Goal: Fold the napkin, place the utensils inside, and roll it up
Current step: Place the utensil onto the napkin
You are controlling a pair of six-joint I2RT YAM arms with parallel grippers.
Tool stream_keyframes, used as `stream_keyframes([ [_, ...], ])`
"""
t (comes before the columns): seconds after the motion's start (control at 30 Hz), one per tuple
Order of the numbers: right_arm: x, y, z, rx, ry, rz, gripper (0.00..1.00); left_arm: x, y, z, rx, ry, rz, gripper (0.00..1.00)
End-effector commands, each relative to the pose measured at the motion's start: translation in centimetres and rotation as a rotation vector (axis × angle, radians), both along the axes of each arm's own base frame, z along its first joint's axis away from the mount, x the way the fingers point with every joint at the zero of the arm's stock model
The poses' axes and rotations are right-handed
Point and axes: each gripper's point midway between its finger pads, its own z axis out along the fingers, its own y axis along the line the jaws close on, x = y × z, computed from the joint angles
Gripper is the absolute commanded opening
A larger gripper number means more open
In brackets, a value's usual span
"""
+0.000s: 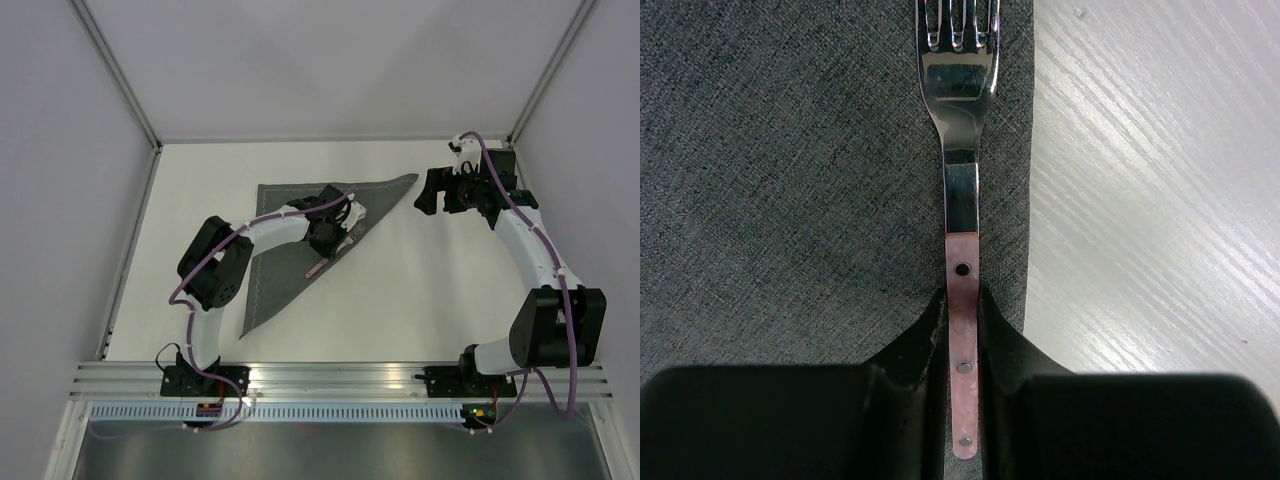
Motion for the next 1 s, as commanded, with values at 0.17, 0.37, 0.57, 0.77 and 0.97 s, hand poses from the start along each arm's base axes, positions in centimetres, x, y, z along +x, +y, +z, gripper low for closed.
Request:
stream_keyframes([
  [0.17, -0.1, -0.1, 1.0, 0.003, -0.035, 0.005, 0.98, 1.0, 0.4, 0.0, 0.032, -0.041, 0.022, 0.02],
  [0.37, -0.1, -0.1, 0.8, 0.003, -0.030, 0.007, 0.98, 0.7, 0.5, -0.4, 0.036, -0.032, 0.018, 0.02],
  [0.57, -0.1, -0.1, 0.7, 0.003, -0.027, 0.007, 0.98, 0.5, 0.6, -0.7, 0.037, -0.021, 0.017, 0.02],
  [0.77, -0.2, 0.0, 0.8, 0.006, -0.027, 0.006, 0.98, 0.6, 0.0, -0.1, 0.009, -0.020, 0.012, 0.02],
  [0.97, -0.1, -0.1, 0.7, 0.005, -0.026, 0.006, 0.98, 0.7, -0.4, 0.0, -0.002, -0.016, 0.015, 0.02],
])
